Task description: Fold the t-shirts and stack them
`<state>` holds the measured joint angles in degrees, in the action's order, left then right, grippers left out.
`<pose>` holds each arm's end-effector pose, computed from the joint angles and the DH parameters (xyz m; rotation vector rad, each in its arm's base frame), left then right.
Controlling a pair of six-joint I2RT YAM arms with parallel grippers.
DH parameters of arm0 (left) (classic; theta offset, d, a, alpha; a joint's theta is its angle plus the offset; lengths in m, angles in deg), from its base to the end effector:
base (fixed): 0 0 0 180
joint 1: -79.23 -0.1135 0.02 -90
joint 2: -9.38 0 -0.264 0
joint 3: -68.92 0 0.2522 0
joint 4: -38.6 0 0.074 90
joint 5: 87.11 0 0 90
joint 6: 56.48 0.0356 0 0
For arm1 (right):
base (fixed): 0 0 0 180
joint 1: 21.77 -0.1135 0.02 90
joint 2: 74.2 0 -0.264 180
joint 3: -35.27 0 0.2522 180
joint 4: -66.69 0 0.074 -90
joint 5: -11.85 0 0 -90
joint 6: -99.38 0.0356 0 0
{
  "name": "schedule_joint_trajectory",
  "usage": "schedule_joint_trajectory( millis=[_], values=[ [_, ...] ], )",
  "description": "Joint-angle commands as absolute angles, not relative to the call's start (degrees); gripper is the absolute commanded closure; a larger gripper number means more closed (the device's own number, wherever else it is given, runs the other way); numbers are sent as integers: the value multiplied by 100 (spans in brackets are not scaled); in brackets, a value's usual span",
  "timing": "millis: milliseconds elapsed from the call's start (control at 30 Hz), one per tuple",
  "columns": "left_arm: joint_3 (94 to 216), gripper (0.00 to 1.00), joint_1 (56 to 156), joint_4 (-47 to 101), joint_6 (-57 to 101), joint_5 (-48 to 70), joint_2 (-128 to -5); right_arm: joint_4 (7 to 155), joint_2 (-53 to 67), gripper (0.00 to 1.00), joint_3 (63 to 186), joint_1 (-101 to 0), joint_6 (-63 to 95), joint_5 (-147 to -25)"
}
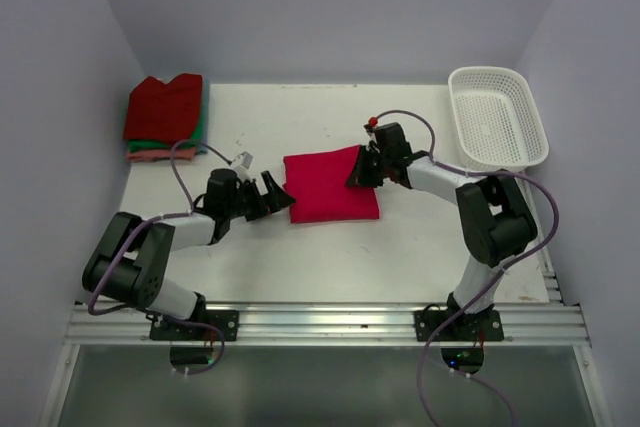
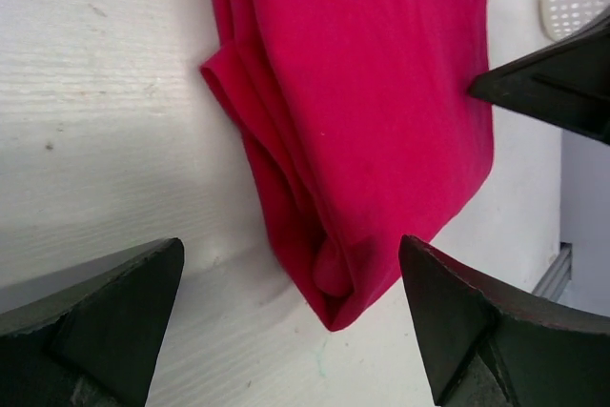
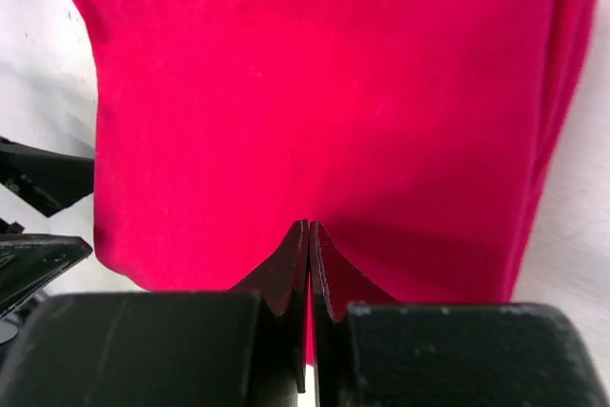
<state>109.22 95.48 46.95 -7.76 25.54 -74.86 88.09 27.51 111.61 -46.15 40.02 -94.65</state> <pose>0.2477 -0.0865 0.1390 -0.2678 2.3013 -0.9747 0.3379 0.1642 0.1852 -0.0069 2.4941 0.7759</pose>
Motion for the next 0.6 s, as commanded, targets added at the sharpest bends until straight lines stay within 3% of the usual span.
schedule_joint_trajectory(
  millis=[0,233,567],
  values=[
    [10658,0,9558,5463,-1139,2916,-7850,8108,2897,100,11029,-4620,4383,-10057],
    [10922,0,9558,6245,-1623,3234,-9588,7924,3293,100,10801,-4629,4384,-9925],
    [12370,0,9838,5384,-1561,2890,-10996,7887,3469,100,10765,-4620,4270,-9819]
  ],
)
